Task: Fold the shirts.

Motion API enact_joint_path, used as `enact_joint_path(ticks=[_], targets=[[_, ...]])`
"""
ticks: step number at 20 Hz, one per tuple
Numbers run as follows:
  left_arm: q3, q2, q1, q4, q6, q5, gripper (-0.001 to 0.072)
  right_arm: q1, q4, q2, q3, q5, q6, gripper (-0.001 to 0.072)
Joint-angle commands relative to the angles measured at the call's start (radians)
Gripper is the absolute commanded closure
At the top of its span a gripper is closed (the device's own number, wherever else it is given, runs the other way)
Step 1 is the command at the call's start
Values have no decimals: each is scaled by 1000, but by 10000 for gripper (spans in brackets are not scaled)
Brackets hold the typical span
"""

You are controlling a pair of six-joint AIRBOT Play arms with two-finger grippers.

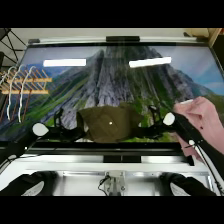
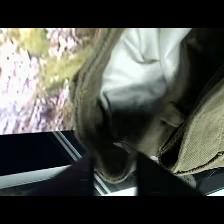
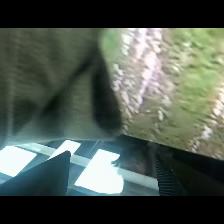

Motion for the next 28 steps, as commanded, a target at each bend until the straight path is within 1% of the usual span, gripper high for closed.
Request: enact_joint_path(ticks=[1,2,3,4,5,6,7,8,10,11,13,15,18,20,22,23,25,28], targets=[[0,-23,-31,-3,-13,2,541,39,19,-33,-3,-89,-3,112],[0,-22,-29,-2,-12,2,560,39,21,-33,-3,-118,-2,163],[0,-22,-28,-2,-12,3,625,39,28,-33,-3,-146,-2,163],[0,-22,-28,-2,-11,3,638,39,47,-33,-3,-173,-2,163],[0,-22,-28,-2,-11,2,639,39,69,-33,-3,-188,-5,267],[0,-22,-28,-2,-11,2,639,39,93,-33,-3,-191,-16,421],[1,-21,-28,-6,-12,1,640,39,121,-32,-3,-184,-41,558],[6,-21,-28,-23,-8,-9,640,39,150,-28,-2,-168,-69,636],[47,-8,-28,-75,85,-59,640,38,175,12,27,-117,-140,636],[90,15,-28,-84,132,-102,641,31,175,50,58,-89,-155,636],[216,82,-23,-84,163,-179,641,4,178,153,155,-44,-161,636],[392,164,0,-80,164,-215,641,-33,178,271,291,-34,-161,637],[720,257,80,-80,142,-215,642,-95,176,419,527,-53,-160,637],[942,286,148,-80,126,-207,642,-122,175,494,674,-111,-160,636],[1102,306,200,-80,123,-175,641,-130,175,548,763,-203,-159,636],[1153,315,214,-80,124,-162,642,-130,175,566,796,-239,-156,637],[1192,334,217,-81,124,-156,641,-130,177,585,847,-263,-144,636],[1191,375,217,-59,124,-177,642,-130,175,591,889,-224,-140,636]])
